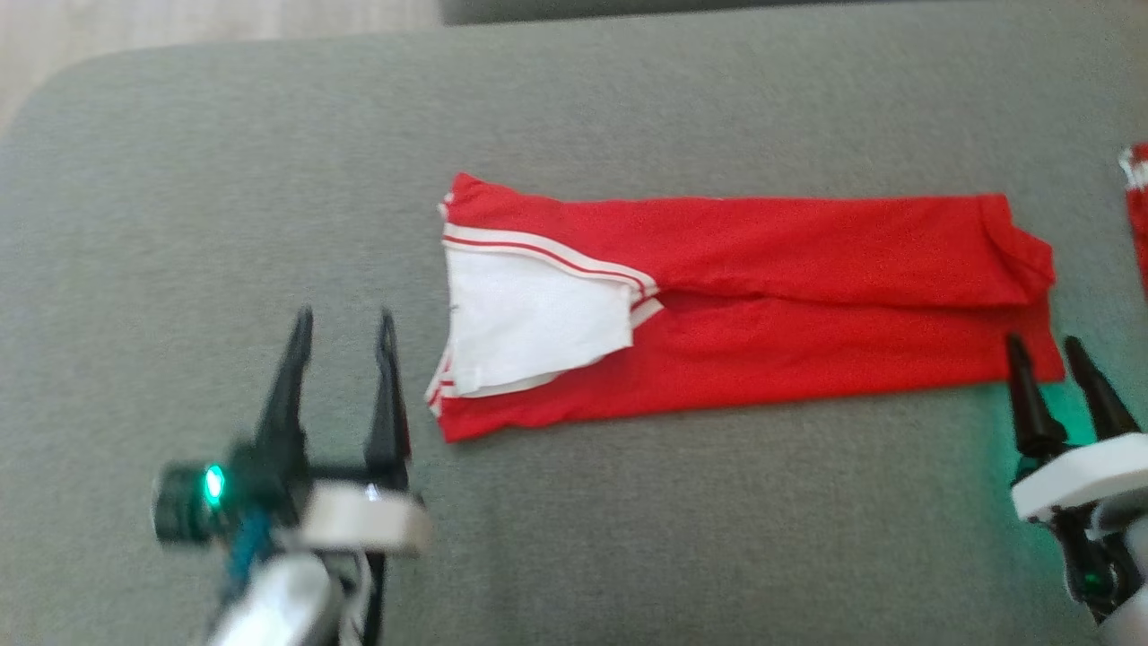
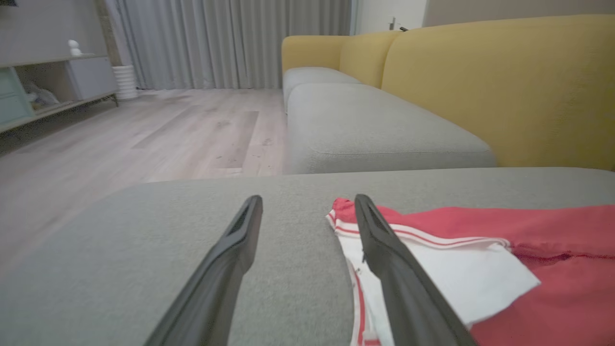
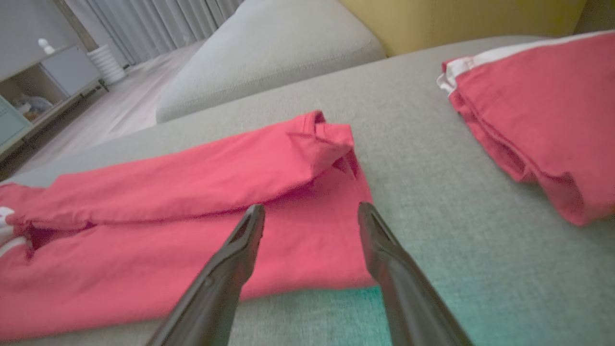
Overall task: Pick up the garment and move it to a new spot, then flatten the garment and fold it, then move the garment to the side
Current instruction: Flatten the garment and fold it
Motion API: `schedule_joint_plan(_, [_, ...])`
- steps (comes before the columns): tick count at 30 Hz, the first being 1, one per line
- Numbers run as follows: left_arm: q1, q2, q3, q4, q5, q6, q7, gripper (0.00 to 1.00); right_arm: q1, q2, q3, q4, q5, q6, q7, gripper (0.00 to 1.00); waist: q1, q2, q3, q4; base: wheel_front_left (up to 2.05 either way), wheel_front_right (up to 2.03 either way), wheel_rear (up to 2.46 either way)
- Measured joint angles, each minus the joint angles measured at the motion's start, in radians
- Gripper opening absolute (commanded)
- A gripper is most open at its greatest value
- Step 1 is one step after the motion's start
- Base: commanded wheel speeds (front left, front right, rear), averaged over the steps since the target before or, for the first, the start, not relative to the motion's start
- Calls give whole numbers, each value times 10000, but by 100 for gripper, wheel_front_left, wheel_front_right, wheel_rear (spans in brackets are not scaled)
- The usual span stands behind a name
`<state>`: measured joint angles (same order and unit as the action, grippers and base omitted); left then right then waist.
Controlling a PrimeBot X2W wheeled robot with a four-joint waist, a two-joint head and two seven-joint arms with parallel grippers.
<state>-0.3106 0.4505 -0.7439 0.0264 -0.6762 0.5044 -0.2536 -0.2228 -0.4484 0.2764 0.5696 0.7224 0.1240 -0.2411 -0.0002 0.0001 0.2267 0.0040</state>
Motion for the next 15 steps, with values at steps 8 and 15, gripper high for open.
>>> schedule_joint_plan(8, [2399,-1841,1469,-439,3264,-606,-2,100,-17,522,-2249,479,-537,0,176,100,0,0,-434,889,0,0,0])
schedule_joint_plan(15, [2547,-2661,2171,-420,4370,-1697,-2,100,-891,692,-3499,1987,-1271,0,1243,100,2,0,-305,1500,0,0,0])
